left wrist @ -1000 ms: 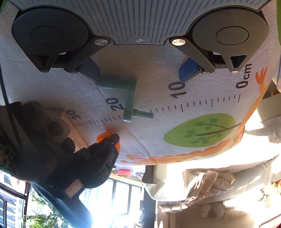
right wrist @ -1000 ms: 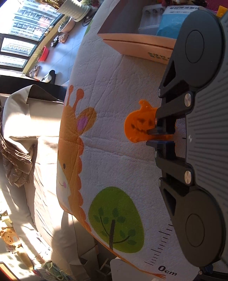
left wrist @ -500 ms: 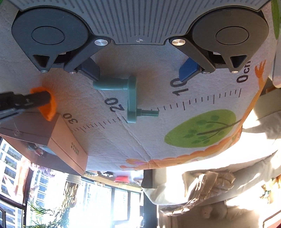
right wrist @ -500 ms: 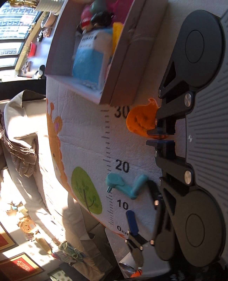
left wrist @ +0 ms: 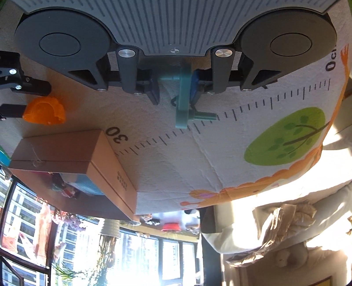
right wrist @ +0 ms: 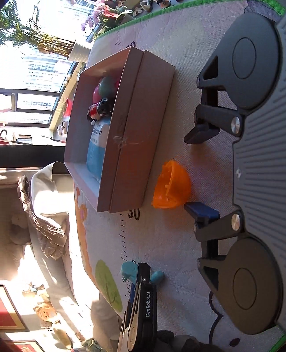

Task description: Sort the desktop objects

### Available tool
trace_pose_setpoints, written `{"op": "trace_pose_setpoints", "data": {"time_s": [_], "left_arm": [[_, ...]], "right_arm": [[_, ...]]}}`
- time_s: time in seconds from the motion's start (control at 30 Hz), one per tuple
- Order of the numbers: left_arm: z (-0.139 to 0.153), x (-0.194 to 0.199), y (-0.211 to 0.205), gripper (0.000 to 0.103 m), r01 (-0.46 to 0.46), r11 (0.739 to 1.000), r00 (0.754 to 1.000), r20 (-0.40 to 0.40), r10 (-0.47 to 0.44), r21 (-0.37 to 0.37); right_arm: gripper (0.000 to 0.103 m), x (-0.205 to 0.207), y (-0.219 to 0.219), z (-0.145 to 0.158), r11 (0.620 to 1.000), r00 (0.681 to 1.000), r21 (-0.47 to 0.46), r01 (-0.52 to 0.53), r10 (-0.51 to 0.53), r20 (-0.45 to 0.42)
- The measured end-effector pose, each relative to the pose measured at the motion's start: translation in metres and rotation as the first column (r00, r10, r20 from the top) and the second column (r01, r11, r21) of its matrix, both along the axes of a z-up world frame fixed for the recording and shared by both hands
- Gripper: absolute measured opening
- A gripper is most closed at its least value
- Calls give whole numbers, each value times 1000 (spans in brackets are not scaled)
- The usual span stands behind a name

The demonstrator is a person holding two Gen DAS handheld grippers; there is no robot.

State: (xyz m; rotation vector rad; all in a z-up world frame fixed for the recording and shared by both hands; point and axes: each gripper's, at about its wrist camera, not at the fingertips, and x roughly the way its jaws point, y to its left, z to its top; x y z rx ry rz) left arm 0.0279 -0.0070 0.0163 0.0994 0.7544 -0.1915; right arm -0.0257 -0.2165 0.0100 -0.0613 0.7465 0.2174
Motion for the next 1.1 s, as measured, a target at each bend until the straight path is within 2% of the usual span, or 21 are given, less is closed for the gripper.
{"op": "trace_pose_setpoints", "data": {"time_s": [0.17, 0.3, 0.37, 0.67, 0.77, 1.1], "left_arm": [[1, -23, -10, 31, 112, 993, 994, -13, -113, -21], [1, -39, -9, 36, 132, 991, 991, -14, -133, -26], [0, -42, -6, 50, 114, 993, 993, -6, -114, -17], [-2, -38, 14, 80, 31, 999, 1000, 1, -31, -17], [-4, -35, 15, 81, 17, 1000, 1000, -3, -17, -21], [-6, -37, 19, 86, 14, 999, 1000, -1, -14, -30]], "right_arm": [[72, -1, 5, -2, 1000, 1000, -16, 2, -2, 6], [76, -2, 8, -4, 1000, 1000, -17, 9, -9, 3], [79, -3, 10, -4, 1000, 1000, -21, 13, -13, 0], [94, -2, 21, -7, 999, 999, -20, 46, -47, -15], [103, -3, 26, -10, 999, 999, -19, 49, -50, -16], [103, -5, 26, -13, 997, 998, -8, 71, -71, 3]]}}
